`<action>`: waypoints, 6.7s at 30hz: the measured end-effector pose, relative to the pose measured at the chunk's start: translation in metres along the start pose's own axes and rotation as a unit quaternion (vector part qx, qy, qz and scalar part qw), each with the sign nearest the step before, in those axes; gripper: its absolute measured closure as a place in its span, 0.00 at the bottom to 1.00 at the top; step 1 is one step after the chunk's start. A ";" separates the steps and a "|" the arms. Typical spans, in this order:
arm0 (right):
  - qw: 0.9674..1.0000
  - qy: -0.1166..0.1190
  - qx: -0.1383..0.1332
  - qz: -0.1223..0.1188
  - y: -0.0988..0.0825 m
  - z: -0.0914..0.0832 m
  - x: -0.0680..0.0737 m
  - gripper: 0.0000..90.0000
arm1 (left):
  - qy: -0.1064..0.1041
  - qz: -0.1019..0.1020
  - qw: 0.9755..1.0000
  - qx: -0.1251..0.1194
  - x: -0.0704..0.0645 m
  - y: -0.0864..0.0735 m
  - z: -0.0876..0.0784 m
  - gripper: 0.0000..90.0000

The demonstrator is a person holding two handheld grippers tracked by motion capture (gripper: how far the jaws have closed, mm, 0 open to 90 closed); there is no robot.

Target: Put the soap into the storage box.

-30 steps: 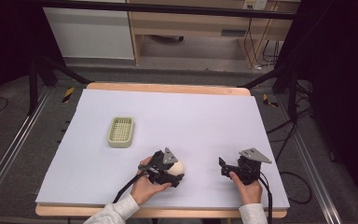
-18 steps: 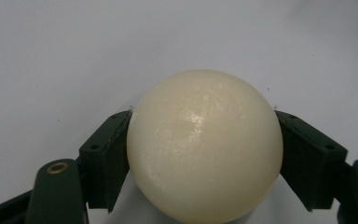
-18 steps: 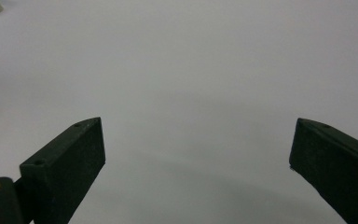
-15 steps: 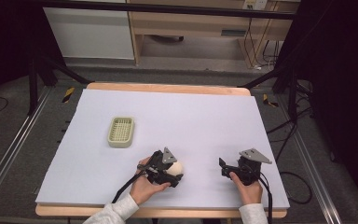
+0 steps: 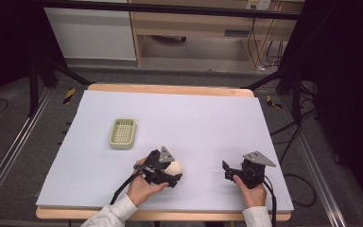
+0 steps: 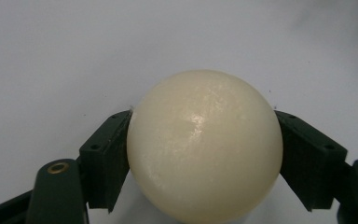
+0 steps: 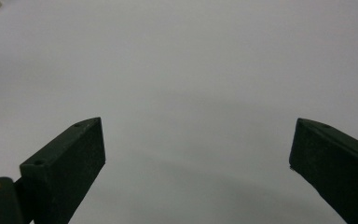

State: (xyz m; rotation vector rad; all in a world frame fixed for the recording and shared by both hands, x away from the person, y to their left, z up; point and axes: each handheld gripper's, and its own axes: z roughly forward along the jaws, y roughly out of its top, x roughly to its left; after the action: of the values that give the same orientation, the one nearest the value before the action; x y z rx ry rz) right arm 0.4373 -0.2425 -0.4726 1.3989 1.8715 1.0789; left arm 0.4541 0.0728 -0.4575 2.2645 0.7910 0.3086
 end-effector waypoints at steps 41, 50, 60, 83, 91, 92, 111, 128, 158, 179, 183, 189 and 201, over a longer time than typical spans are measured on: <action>1.000 0.001 -0.003 -0.005 0.000 -0.001 0.001 0.04 | 0.045 -0.048 0.997 -0.037 0.050 0.004 -0.048 0.27; 1.000 0.002 -0.003 -0.001 0.000 -0.001 0.001 0.04 | 0.058 -0.061 0.996 -0.043 0.063 0.004 -0.058 0.27; 1.000 0.001 -0.003 0.000 0.001 -0.001 0.001 0.04 | 0.078 -0.078 0.993 -0.048 0.079 0.001 -0.065 0.27; 1.000 0.001 -0.002 0.004 0.002 0.000 0.001 0.04 | 0.108 -0.123 0.985 -0.052 0.122 -0.007 -0.084 0.27; 1.000 0.000 -0.002 0.001 0.002 0.000 0.001 0.04 | 0.111 -0.130 0.984 -0.049 0.129 -0.009 -0.084 0.27; 1.000 0.001 -0.002 0.000 0.002 0.001 0.001 0.04 | 0.111 -0.131 0.984 -0.050 0.130 -0.008 -0.084 0.27; 1.000 0.001 -0.001 -0.001 0.002 0.002 0.003 0.04 | 0.124 -0.138 0.981 -0.049 0.148 -0.002 -0.081 0.27; 1.000 -0.003 -0.001 -0.002 0.004 0.004 0.004 0.04 | 0.134 -0.150 0.979 -0.039 0.170 -0.003 -0.071 0.27; 1.000 -0.004 0.004 -0.007 0.003 0.007 0.007 0.04 | 0.148 -0.168 0.974 -0.016 0.194 -0.017 -0.060 0.27; 1.000 -0.003 0.005 -0.008 0.004 0.007 0.008 0.04 | 0.150 -0.162 0.975 0.008 0.194 -0.021 -0.047 0.27; 1.000 -0.003 0.005 -0.007 0.004 0.007 0.009 0.04 | 0.151 -0.163 0.975 0.012 0.194 -0.022 -0.046 0.27; 1.000 -0.001 0.006 -0.005 0.004 0.007 0.009 0.04 | 0.153 -0.161 0.975 0.019 0.193 -0.023 -0.043 0.27; 1.000 -0.003 0.007 -0.008 0.004 0.007 0.010 0.04 | 0.159 -0.154 0.975 0.023 0.191 -0.023 -0.041 0.27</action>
State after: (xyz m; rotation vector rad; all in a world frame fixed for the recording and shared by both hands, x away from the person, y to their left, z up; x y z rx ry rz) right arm 0.4426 -0.2309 -0.4727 1.3900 1.8853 1.0542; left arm 0.5761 0.2261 -0.4453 2.1178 1.3100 0.5164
